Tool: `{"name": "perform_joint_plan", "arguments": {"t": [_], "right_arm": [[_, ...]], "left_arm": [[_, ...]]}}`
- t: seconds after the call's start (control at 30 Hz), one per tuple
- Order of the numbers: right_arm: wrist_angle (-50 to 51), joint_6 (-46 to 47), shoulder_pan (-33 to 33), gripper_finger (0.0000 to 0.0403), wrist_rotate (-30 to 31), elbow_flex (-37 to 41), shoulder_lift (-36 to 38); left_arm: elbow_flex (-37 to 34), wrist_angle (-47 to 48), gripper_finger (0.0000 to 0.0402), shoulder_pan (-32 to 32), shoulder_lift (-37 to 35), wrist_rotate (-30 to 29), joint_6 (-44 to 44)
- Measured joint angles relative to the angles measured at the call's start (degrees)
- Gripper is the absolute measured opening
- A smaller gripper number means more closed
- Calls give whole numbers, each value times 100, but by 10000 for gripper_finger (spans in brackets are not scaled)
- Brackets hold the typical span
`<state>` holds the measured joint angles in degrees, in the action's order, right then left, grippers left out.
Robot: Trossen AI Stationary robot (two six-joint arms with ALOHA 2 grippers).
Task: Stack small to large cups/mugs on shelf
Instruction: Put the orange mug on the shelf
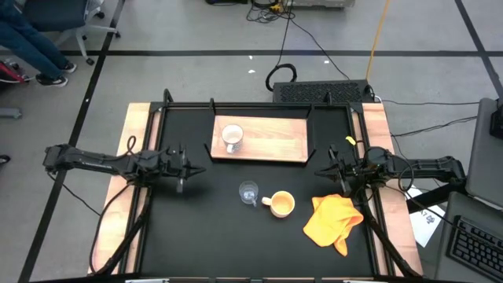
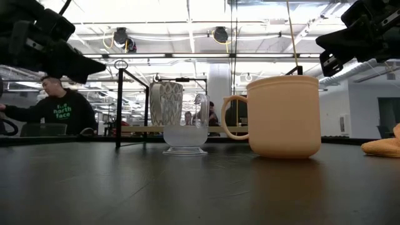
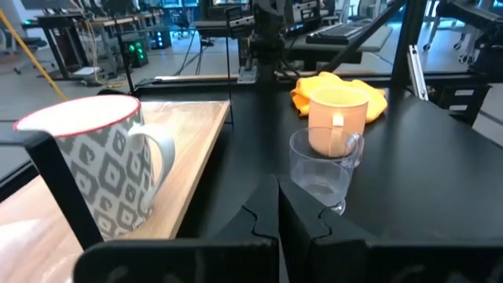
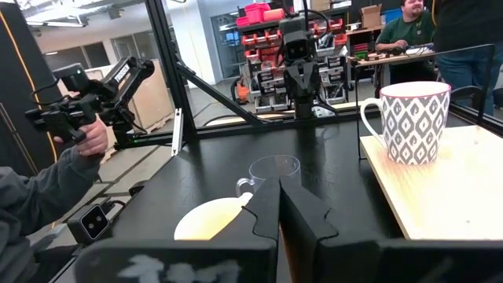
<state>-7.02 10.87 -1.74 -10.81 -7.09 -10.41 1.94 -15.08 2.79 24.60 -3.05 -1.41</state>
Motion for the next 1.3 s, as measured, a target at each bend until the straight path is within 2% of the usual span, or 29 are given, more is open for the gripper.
{"name": "perform_joint_plan", "arguments": {"t": [0.73,0.93,1.03,1.3], "right_arm": [[-29,34,0,0,0,0,0],[-678,626,-1,0,-146,0,-27],[-961,569,0,0,-601,0,-188],[-2298,185,3,0,-675,1,-1120]], "left_arm": [[-138,-145,0,0,2,50,41],[-138,-145,0,0,8,57,149],[-138,-143,0,0,11,57,160],[-136,-143,0,-1,11,58,197]]}}
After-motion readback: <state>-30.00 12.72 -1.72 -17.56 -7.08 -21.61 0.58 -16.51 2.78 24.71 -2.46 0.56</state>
